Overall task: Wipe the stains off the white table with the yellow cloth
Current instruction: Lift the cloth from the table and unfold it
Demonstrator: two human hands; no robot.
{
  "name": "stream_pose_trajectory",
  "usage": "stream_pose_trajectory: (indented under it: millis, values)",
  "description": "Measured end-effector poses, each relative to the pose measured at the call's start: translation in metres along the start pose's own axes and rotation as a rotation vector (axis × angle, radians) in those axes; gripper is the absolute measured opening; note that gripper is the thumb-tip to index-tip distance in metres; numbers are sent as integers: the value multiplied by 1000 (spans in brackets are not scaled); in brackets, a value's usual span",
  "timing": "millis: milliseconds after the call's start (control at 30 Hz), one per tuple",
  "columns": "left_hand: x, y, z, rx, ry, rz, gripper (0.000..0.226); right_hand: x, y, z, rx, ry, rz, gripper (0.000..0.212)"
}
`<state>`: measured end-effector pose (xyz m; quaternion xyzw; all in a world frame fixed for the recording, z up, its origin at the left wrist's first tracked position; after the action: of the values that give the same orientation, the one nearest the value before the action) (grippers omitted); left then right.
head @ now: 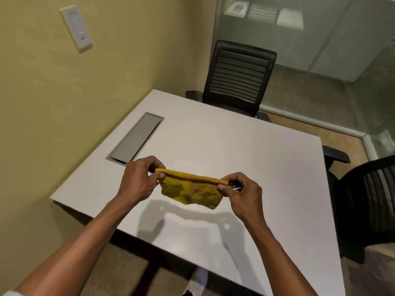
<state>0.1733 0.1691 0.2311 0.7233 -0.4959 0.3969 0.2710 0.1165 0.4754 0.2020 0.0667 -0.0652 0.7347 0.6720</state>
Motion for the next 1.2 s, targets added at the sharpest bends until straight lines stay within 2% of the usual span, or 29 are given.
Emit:
stream_pose_trajectory:
  millis: [167,333,433,633,800,1000,1200]
  values:
    - [3,31,20,31,156,-57,13,-36,36,-9,36,-35,76,23]
    - [13,67,43,81,392,-54,3,-81,56,-6,200,-157,163,27]
    - [17,91,63,114,373,13,5,-108,67,-18,231,-193,193,26]
    - [5,156,105,140,219,193,13,-157,101,-37,117,-213,135,23]
    - [-19,232,132,79,324,289,12,-197,152,-61,-43,-327,107,27]
    - [-56,314,142,-5,371,317,10,-231,220,-87,-132,-490,93,26]
    - [-99,376,156,-40,364,297,16,-254,271,-108,-194,-604,169,22]
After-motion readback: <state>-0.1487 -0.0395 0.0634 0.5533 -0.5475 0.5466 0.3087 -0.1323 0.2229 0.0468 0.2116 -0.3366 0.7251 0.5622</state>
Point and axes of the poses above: each hand's wrist, its own y-axis towards the middle knuckle, its own x-axis out of the back of the hand, z = x × y, the point moved 5 cm from there along y, towards the middle knuckle, and after that the axes turned 14 degrees about y, right-handed, at the moved point
